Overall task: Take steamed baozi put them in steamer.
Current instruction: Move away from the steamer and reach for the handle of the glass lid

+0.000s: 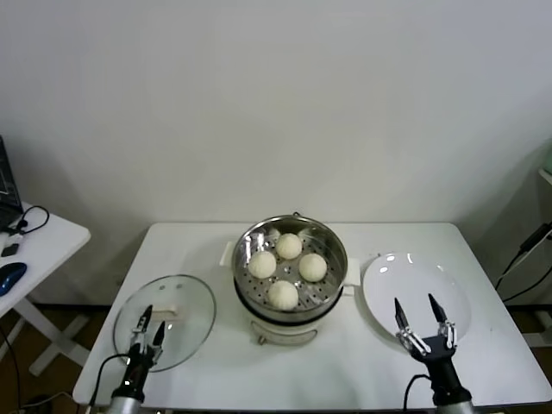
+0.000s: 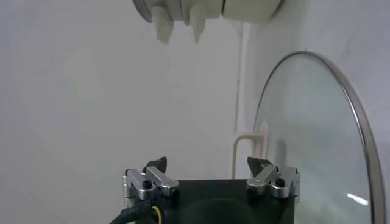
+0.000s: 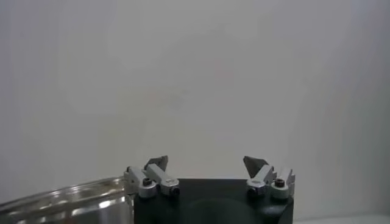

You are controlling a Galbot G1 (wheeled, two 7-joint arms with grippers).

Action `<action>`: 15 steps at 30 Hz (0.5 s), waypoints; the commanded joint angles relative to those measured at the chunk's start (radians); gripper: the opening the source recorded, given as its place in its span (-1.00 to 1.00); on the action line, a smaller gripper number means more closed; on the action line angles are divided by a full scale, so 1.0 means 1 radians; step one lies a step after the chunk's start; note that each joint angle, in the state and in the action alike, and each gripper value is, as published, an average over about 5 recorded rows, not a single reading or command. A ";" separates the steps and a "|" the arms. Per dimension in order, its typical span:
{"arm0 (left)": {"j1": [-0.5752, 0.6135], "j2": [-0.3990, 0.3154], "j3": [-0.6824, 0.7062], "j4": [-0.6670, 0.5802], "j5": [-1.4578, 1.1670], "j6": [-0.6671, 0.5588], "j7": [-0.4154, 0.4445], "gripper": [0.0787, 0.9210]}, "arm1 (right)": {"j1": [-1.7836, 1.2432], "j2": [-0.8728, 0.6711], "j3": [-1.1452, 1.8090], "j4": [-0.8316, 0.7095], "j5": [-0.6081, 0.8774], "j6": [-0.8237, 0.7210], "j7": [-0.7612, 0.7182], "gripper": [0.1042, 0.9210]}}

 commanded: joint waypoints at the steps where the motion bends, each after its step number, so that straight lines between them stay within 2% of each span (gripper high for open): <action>1: -0.028 0.006 0.003 0.019 0.042 0.011 0.007 0.77 | -0.053 0.052 -0.072 -0.072 0.029 0.162 -0.060 0.76; 15: -0.149 0.012 0.018 0.088 0.054 0.060 0.052 0.77 | -0.091 0.075 -0.126 -0.070 0.022 0.219 -0.083 0.76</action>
